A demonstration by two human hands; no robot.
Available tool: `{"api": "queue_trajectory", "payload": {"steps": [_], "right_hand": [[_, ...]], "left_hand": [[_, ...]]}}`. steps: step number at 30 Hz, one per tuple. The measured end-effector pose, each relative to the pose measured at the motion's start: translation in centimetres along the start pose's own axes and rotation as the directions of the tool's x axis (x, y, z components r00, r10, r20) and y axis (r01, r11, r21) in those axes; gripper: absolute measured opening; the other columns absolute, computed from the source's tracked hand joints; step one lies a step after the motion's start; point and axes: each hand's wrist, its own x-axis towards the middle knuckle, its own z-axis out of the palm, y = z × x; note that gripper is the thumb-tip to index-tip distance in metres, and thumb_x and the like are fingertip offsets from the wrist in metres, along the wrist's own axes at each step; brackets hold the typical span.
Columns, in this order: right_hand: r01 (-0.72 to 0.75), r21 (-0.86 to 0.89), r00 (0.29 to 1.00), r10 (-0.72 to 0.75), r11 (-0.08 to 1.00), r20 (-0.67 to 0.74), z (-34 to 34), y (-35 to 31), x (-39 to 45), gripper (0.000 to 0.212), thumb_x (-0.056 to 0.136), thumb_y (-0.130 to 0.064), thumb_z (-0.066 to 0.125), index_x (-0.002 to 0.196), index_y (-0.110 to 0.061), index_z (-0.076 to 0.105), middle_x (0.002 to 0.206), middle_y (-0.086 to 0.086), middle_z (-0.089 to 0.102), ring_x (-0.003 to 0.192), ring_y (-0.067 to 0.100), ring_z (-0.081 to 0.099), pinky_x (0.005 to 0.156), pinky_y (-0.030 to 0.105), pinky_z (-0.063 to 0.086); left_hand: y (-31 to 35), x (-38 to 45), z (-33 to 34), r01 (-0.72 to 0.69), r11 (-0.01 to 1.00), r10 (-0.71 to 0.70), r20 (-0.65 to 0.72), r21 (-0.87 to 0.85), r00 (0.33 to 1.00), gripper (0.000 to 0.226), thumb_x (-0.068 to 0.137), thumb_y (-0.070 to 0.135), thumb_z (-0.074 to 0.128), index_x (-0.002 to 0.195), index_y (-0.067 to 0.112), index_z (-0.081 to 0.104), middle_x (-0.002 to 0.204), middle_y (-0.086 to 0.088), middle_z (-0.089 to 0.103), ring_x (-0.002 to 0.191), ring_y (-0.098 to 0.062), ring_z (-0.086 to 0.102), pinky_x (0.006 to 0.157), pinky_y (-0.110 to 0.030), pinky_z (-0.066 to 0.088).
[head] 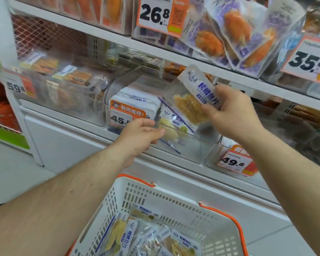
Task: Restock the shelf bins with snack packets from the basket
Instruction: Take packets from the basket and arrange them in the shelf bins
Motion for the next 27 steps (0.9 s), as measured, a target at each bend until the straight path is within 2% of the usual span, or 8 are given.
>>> {"api": "queue_trajectory", "payload": {"steps": [2,4,9,15,19,21,25,27], "right_hand": [[-0.016,-0.053,1.0,0.016,0.998,0.001,0.1,0.1,1.5,0.01,0.09,-0.02,0.066,0.094,-0.02,0.057,0.074,-0.014,0.052,0.07,0.016,0.052,0.066,0.028,0.036],[-0.029,-0.17,0.995,0.045,0.985,0.09,1.0,0.4,2.7,0.014,0.089,-0.02,0.065,0.084,-0.021,0.052,0.073,-0.011,0.05,0.071,0.019,0.052,0.062,0.029,0.036],[-0.096,-0.323,0.955,0.178,0.941,0.235,4.5,1.4,4.5,0.008,0.082,-0.013,0.06,0.083,-0.019,0.056,0.082,0.003,0.061,0.078,0.027,0.061,0.07,0.04,0.056],[-0.12,-0.35,0.894,0.254,0.929,0.369,7.8,2.2,5.6,0.006,0.081,-0.012,0.065,0.079,-0.013,0.06,0.079,0.006,0.062,0.069,0.022,0.059,0.055,0.028,0.042],[-0.109,-0.377,0.878,0.267,0.92,0.397,9.2,2.6,5.5,0.018,0.082,-0.017,0.067,0.068,-0.014,0.055,0.071,0.004,0.058,0.062,0.019,0.054,0.049,0.026,0.036],[-0.11,-0.389,0.878,0.273,0.915,0.393,9.6,2.8,5.4,0.023,0.083,-0.018,0.066,0.066,-0.014,0.052,0.069,0.004,0.056,0.06,0.019,0.052,0.048,0.025,0.034],[-0.125,-0.388,0.873,0.287,0.913,0.394,9.8,2.8,5.5,0.023,0.083,-0.027,0.072,0.071,-0.015,0.057,0.071,0.002,0.059,0.061,0.016,0.054,0.048,0.024,0.035],[-0.142,-0.394,0.881,0.297,0.908,0.367,9.4,2.7,5.3,0.02,0.081,-0.03,0.076,0.082,-0.014,0.063,0.078,0.002,0.063,0.066,0.017,0.058,0.053,0.025,0.042]], "left_hand": [[0.0,0.1,-0.2,0.021,1.0,-0.021,-0.019,-0.001,1.0,0.034,0.087,0.021,0.073,0.117,0.018,0.057,0.093,0.004,0.07,0.076,-0.01,0.064,0.064,-0.025,0.046],[-0.1,0.2,-0.1,0.036,0.999,-0.036,-0.019,0.016,0.999,0.034,0.087,0.02,0.074,0.117,0.019,0.056,0.093,0.003,0.069,0.078,-0.011,0.065,0.066,-0.026,0.047],[-0.5,0.2,0.3,0.056,0.997,-0.057,0.01,0.06,0.998,0.034,0.085,0.005,0.071,0.114,0.017,0.056,0.092,0.003,0.069,0.072,-0.01,0.062,0.06,-0.02,0.043],[-1.1,0.2,0.5,0.078,0.989,-0.084,0.043,0.129,0.996,0.039,0.082,-0.005,0.066,0.111,0.018,0.055,0.095,0.004,0.068,0.075,-0.008,0.06,0.059,-0.02,0.041],[-1.4,0.2,0.8,0.066,0.981,-0.076,0.045,0.181,0.996,0.039,0.084,-0.007,0.06,0.114,0.017,0.057,0.103,-0.001,0.068,0.081,-0.009,0.06,0.059,-0.018,0.042],[-1.6,0.2,1.0,0.078,0.977,-0.092,0.06,0.197,0.994,0.038,0.083,-0.008,0.06,0.111,0.019,0.056,0.098,0.0,0.069,0.078,-0.008,0.06,0.058,-0.017,0.044],[-1.9,0.1,1.3,0.095,0.965,-0.123,0.103,0.244,0.987,0.039,0.082,-0.007,0.062,0.11,0.019,0.056,0.091,0.004,0.068,0.073,-0.007,0.059,0.06,-0.019,0.043],[-2.1,0.1,1.5,0.096,0.958,-0.131,0.117,0.271,0.984,0.037,0.083,-0.005,0.061,0.107,0.022,0.055,0.09,0.006,0.068,0.075,-0.007,0.059,0.06,-0.019,0.043]]}}
